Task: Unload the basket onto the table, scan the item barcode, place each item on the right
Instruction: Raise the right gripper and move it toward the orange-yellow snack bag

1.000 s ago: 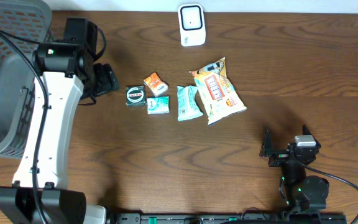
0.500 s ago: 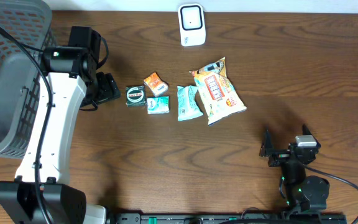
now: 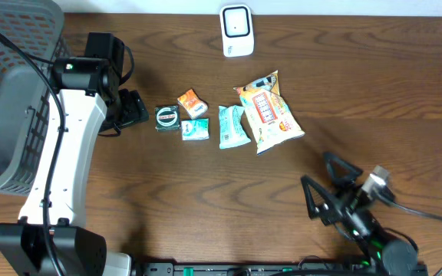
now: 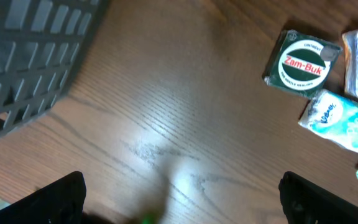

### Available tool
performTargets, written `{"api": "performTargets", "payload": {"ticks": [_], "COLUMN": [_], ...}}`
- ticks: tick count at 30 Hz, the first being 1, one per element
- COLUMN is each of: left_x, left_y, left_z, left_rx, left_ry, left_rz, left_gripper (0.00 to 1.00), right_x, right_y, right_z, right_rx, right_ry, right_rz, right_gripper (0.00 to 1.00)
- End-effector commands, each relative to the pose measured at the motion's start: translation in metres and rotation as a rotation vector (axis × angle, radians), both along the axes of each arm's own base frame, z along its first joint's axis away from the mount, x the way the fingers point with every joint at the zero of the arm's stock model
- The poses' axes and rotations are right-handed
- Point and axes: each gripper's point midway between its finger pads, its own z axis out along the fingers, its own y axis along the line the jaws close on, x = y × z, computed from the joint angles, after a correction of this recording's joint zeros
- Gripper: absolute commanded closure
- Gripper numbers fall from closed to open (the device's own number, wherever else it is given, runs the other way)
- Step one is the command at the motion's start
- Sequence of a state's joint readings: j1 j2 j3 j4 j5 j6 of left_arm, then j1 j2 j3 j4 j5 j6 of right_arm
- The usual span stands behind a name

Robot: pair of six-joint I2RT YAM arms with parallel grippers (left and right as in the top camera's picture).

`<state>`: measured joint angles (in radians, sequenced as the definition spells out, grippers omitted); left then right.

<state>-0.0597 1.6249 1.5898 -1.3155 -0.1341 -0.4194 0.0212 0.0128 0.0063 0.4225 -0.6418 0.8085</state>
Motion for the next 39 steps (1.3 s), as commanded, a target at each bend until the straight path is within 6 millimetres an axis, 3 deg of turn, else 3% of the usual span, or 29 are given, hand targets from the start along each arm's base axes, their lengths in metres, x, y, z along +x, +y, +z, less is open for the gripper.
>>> {"api": "performTargets", "payload": {"ticks": [1, 5, 9, 15, 19, 25, 33, 39], "left_x": [-0.001, -0.001, -0.001, -0.001, -0.001, -0.001, -0.001, -0.001], "left_y": [0.003, 0.003, 0.003, 0.003, 0.003, 0.003, 0.003, 0.003], "left_z": [-0.003, -0.003, -0.003, -0.003, -0.003, -0.003, -0.003, -0.003], "left_rx": [0.008, 0.008, 0.008, 0.008, 0.008, 0.008, 0.008, 0.008], "left_ry": [0.012, 0.012, 0.012, 0.012, 0.012, 0.012, 0.012, 0.012], "left_rz": [0.013, 0.013, 0.013, 0.013, 0.013, 0.013, 0.013, 0.013], "left_gripper": [0.02, 0.02, 0.03, 0.03, 0.02, 0.02, 0.02, 0.02], "right_x": [-0.021, -0.040, -0.047, -0.027, 0.004, 0.047, 0.101, 0.119], "right_y": [0.000, -0.020, -0.022, -0.021, -0.020, -0.011, -0.008, 0.019], "right_z": [0.036, 0.090, 0.125, 0.148, 0.145, 0.122, 0.099, 0.076], "right_rx": [0.064, 0.120, -0.014, -0.281, -0.438, -0.658, -0.727, -0.757], "right_ry": [-0.138, -0.338, -0.422, -0.340, -0.177, 0.089, 0.409, 0.530], "right_rz": [0.036, -0.088, -0.188, -0.299, -0.297, -0.162, -0.031, 0.104], "right_gripper": [0.01, 0.01, 0.01, 0.01, 0.01, 0.01, 0.01, 0.01]}}
